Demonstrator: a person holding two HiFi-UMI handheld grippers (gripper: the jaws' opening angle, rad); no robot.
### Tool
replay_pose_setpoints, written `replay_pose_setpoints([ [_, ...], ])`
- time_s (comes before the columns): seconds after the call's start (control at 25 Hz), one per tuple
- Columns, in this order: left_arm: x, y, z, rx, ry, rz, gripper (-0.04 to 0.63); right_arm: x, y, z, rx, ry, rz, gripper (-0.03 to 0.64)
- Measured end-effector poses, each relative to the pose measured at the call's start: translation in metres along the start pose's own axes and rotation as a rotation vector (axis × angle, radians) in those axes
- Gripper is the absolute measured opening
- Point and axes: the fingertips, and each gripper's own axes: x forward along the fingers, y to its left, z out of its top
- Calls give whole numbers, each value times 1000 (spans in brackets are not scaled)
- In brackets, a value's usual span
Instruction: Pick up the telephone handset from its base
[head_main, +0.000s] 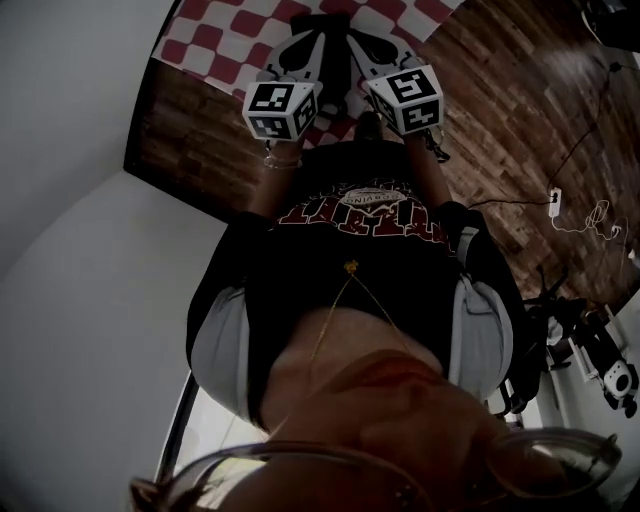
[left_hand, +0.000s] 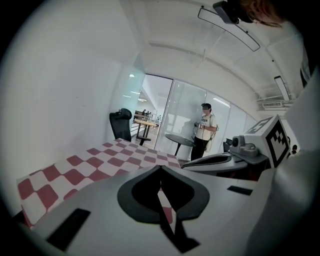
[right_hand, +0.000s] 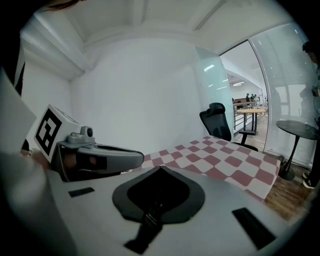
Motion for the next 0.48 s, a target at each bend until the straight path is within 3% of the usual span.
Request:
replay_pose_setpoints([
  [0.48, 8, 13, -33, 4, 77, -67, 11, 14, -3, -37, 54, 78, -79, 17],
])
